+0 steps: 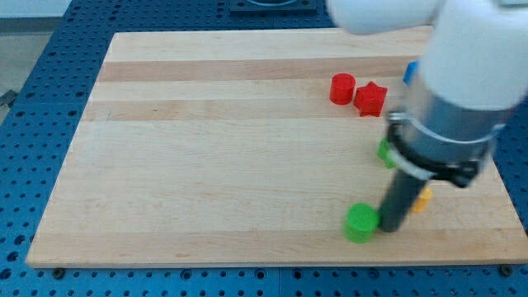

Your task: Push green circle parallel to the yellow heart

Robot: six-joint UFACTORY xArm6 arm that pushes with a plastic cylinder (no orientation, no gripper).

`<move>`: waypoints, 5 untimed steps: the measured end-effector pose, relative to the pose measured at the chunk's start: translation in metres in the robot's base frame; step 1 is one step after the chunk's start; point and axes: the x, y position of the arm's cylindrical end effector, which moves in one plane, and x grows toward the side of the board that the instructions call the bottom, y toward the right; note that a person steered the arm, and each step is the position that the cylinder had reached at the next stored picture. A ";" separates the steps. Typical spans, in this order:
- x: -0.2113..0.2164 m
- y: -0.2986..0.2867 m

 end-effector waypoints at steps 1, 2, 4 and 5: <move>-0.004 -0.075; -0.005 -0.089; 0.018 -0.025; 0.038 -0.038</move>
